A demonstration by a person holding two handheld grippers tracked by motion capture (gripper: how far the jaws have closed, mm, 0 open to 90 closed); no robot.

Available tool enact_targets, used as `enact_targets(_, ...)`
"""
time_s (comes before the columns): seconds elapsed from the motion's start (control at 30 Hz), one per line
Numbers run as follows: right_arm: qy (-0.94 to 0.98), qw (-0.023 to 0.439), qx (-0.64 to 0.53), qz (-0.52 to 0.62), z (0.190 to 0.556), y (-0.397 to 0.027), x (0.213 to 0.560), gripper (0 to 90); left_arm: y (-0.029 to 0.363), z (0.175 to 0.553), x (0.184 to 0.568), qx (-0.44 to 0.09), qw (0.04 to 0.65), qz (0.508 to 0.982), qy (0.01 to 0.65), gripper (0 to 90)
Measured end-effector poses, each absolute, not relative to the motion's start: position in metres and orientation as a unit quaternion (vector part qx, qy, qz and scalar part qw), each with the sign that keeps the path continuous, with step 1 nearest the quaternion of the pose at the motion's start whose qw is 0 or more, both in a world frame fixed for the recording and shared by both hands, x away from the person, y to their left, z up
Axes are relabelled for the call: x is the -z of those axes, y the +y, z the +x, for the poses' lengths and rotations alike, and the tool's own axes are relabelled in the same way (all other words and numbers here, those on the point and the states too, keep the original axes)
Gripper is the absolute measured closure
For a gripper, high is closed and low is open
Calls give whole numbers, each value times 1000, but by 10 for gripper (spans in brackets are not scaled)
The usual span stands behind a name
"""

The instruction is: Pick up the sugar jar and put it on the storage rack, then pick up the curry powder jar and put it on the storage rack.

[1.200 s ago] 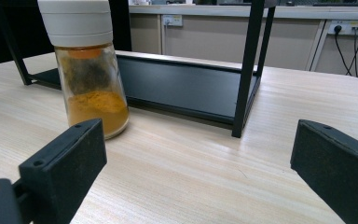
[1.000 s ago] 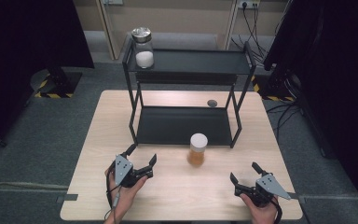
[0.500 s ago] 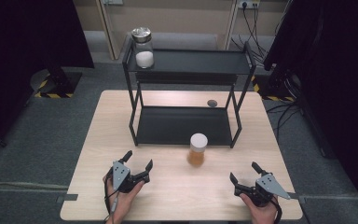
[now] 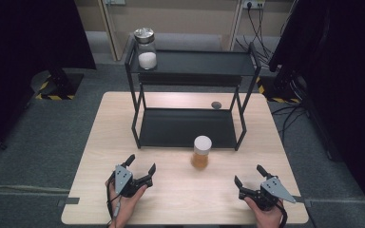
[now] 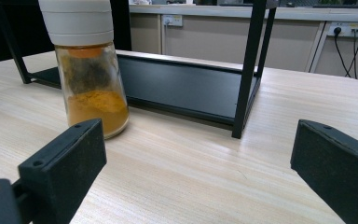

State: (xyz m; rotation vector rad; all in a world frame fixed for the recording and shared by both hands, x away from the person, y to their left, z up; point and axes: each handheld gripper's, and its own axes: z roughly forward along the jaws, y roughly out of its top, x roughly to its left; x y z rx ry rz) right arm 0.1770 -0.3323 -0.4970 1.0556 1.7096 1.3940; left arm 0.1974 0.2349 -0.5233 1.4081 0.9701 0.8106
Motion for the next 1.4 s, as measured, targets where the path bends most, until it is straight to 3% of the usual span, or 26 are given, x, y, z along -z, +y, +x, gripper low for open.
enact_targets(0.27,653,328,-554,399,182,-331,493,22,236,198,523,-343,586,604,418,117)
enact_targets(0.7,672,285,-591,344,240,-291,465,48,238,200,522,-334,589,599,428,115)
enact_targets(0.97,691,276,-592,309,273,-268,455,124,236,201,520,-339,583,608,419,116)
enact_targets(1.4,705,264,-588,297,290,-254,460,269,235,202,517,-331,578,615,422,116)
